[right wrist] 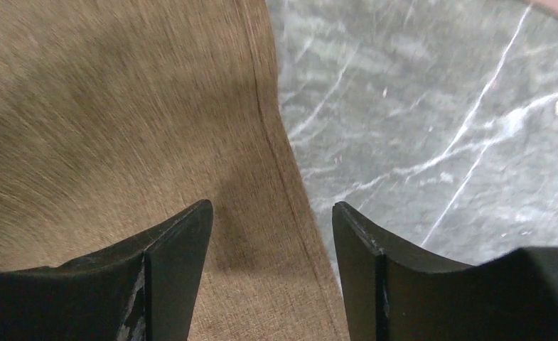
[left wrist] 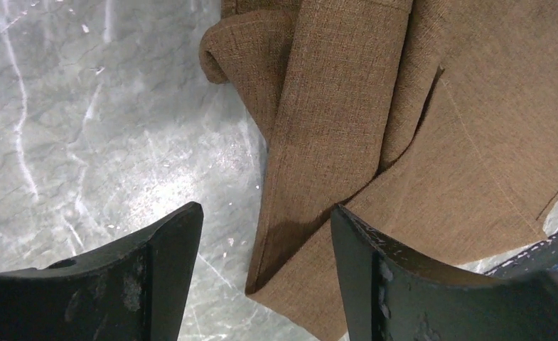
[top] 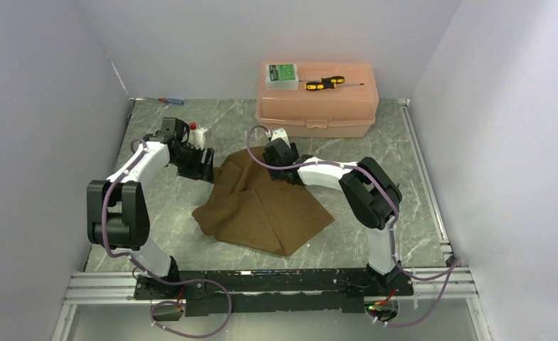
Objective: Fold the napkin into a case and place the utensils inside
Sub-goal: Pick up the crumpled napkin from the center of the board.
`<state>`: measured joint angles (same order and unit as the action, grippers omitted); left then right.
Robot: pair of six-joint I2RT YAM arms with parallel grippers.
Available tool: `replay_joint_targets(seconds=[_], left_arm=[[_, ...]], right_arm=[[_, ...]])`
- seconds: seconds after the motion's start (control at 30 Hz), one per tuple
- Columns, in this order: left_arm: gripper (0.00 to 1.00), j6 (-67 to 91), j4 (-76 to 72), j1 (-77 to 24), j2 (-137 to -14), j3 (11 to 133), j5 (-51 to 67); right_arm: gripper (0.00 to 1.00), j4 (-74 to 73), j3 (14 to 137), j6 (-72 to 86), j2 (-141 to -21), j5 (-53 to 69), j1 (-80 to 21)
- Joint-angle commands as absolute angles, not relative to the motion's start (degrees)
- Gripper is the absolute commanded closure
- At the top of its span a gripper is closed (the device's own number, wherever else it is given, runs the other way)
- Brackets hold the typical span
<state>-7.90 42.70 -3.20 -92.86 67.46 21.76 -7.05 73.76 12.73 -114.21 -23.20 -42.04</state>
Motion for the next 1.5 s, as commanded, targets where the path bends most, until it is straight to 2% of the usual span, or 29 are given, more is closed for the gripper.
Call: replay_joint_targets(seconds=[0.0,0.13,0.23,0.3,0.33,0.37,0.53,0.6,0.7,0.8,0.87,0.97,1.17,1.47], left_arm=[[0.28,-9.6,37.0,-4.1,-93.9,64.0,23.2],[0.28,-9.5,33.7,-4.3,-97.1,64.0,22.0],[0.28,-8.9,32.2,-4.4,-99.1,65.8,21.8],[0.29,-8.5,31.5,-4.5,-100.1,67.1,22.1],[0.30,-8.2,31.1,-4.5,-100.6,67.7,22.6],[0.31,-7.9,30.8,-4.6,-101.0,68.1,23.4],[0.36,-6.5,31.0,-6.3,-102.2,70.4,29.7],[0.36,-6.0,32.0,-6.7,-102.4,72.1,33.0],[0.36,-5.6,32.6,-7.5,-102.9,74.7,36.1],[0.35,-6.8,32.8,-9.3,-104.2,77.1,36.7],[0.35,-7.8,33.5,-11.0,-105.9,78.8,36.1],[0.34,-9.5,33.4,-13.4,-108.4,80.9,34.6],[0.34,-10.0,31.1,-15.2,-112.4,84.2,31.3],[0.35,-11.4,28.5,-17.6,-115.9,87.3,28.6]], right_arm=[[0.36,-3.4,67.9,17.9,-112.9,-23.1,-41.3],[0.48,-4.7,61.2,23.0,-110.4,-22.8,-41.1],[0.64,-6.1,55.2,26.9,-106.8,-22.8,-41.1],[0.80,-7.4,50.8,29.8,-102.8,-23.1,-41.1],[0.94,-8.2,48.5,31.5,-100.7,-23.5,-41.2],[1.00,-9.5,46.6,33.4,-98.7,-23.8,-41.4],[1.00,-15.9,39.9,39.6,-89.8,-25.7,-45.4],[0.90,-18.2,40.1,40.6,-87.9,-26.6,-46.8],[0.56,-20.5,42.9,39.7,-85.9,-28.2,-46.8],[0.40,-21.2,47.6,36.2,-84.4,-30.2,-45.2],[0.35,-20.3,50.5,33.3,-83.8,-30.7,-43.1],[0.31,-17.0,53.6,29.0,-84.2,-30.0,-39.0],[0.29,-8.8,57.7,23.6,-88.9,-25.7,-31.8],[0.29,-0.2,61.7,21.3,-99.1,-22.5,-30.7]])
